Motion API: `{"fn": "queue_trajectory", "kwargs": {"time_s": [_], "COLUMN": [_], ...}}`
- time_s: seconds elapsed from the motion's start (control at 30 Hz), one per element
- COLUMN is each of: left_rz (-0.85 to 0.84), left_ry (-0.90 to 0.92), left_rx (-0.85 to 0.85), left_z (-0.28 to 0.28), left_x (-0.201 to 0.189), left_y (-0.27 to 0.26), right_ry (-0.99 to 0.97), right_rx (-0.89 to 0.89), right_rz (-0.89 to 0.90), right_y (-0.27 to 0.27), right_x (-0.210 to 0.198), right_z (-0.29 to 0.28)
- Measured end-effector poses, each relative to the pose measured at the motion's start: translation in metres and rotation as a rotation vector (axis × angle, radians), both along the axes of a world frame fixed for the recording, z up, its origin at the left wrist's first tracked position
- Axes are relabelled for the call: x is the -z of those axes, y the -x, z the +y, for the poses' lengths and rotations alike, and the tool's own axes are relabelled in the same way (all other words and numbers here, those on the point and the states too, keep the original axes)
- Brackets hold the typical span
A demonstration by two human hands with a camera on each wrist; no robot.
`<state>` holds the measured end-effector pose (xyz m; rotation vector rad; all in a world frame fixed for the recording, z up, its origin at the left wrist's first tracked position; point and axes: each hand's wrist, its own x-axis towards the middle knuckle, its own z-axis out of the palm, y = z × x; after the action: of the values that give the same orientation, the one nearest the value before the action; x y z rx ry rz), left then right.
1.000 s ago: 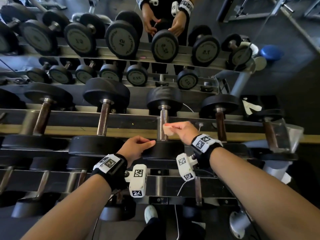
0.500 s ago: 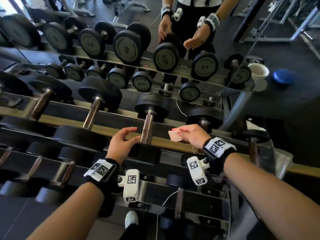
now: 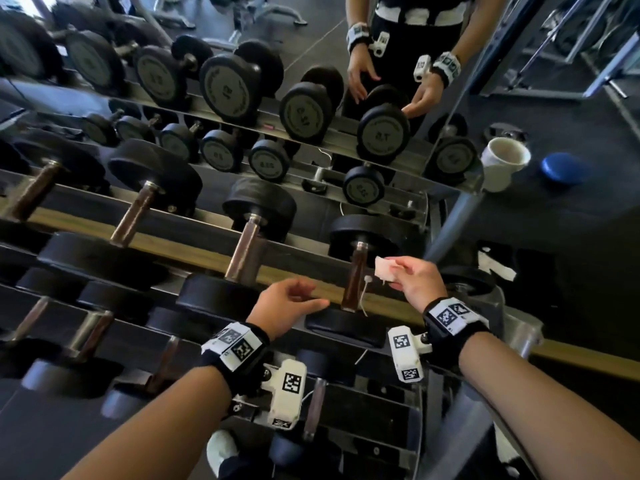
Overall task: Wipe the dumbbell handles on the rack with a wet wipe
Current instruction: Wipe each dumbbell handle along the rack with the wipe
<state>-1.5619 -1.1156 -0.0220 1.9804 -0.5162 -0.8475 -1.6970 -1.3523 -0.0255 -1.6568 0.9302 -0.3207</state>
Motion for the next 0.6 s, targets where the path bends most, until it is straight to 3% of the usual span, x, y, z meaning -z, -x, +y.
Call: {"fn": "queue_trajectory", "kwargs": {"time_s": [0.13,0.27,0.47,0.6], "left_rz": [0.032,0.065,0.130,0.161], "left_ry": [-0.092,-0.110,-0.135,-0.125], "left_rx": [0.023,-0.028,-0.084,-0.111], "left_z": [-0.001,0.001,-0.001,-0.003], "left_x": [0.018,0.034,0.037,0.035], "left_y": [0.007,0.011,0.011,0.013], "right_ry": [-0.042,0.051,0.088,0.134], "right_rx": [0.021,-0.036,-0.237,-0.341], "right_rz": [-0.010,0.041,-0.037,0.011], "right_y": [-0.012,-0.018,-0.013,0.005], "right_x": [0.016,0.034,0.034,0.031], "right_z": [-0.010,-0.019,-0.004,0.013]}}
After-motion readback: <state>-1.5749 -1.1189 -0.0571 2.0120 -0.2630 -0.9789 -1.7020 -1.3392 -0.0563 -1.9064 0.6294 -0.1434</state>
